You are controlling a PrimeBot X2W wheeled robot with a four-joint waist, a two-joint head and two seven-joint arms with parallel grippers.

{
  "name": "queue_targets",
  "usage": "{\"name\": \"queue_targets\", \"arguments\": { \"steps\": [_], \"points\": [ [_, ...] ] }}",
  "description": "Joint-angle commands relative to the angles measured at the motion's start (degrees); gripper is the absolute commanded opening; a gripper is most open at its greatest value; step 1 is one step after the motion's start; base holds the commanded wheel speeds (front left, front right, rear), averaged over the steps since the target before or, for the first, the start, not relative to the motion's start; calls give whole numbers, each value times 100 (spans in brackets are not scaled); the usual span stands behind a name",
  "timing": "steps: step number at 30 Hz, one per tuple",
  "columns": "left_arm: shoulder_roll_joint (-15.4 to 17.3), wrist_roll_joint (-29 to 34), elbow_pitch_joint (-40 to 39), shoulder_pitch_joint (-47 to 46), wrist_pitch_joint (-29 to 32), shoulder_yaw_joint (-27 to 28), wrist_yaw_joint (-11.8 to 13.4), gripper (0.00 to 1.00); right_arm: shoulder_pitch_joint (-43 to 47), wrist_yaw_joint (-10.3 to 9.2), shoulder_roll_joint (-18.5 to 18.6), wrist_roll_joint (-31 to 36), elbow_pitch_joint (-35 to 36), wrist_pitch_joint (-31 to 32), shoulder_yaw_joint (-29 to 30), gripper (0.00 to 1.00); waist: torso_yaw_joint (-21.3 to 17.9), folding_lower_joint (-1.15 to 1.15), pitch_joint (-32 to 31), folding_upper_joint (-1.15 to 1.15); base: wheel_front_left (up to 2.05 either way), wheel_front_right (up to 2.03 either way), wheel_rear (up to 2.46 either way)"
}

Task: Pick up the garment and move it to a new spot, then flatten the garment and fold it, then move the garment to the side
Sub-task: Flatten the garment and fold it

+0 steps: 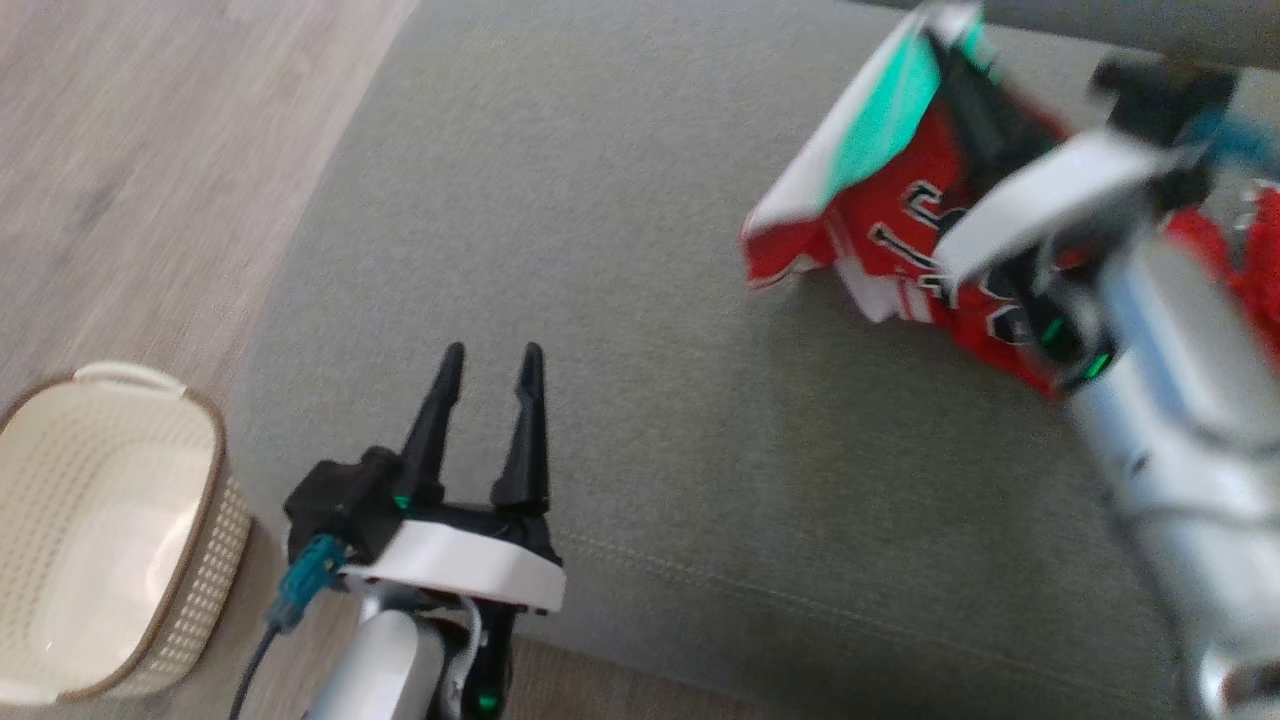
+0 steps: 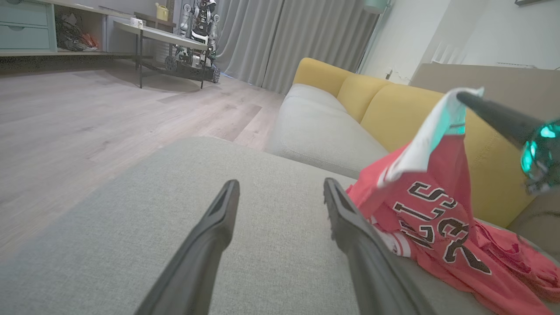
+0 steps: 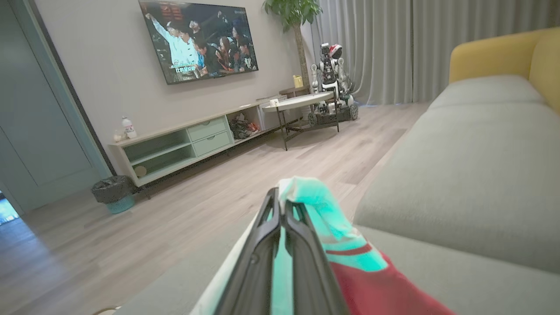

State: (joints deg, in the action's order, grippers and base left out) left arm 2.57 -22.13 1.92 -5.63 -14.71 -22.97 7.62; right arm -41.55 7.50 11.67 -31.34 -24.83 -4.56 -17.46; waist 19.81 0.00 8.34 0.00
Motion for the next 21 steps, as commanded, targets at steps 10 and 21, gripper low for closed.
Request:
{"name": "queue_targets", "arguments": {
  "steps": [10,21],
  "points": [
    [31,-362,-344,-454,-29,-351,132,100,-2492,-1,496,1511,-1736,-11,1124,0,995,0,890,0,0,0,0],
    [31,-521,-537,-645,-29,-483,324,100,-3447,-1,507,3358,-4005,-275,1948,100,1161,0,1284,0,0,0,0]
  ]
}}
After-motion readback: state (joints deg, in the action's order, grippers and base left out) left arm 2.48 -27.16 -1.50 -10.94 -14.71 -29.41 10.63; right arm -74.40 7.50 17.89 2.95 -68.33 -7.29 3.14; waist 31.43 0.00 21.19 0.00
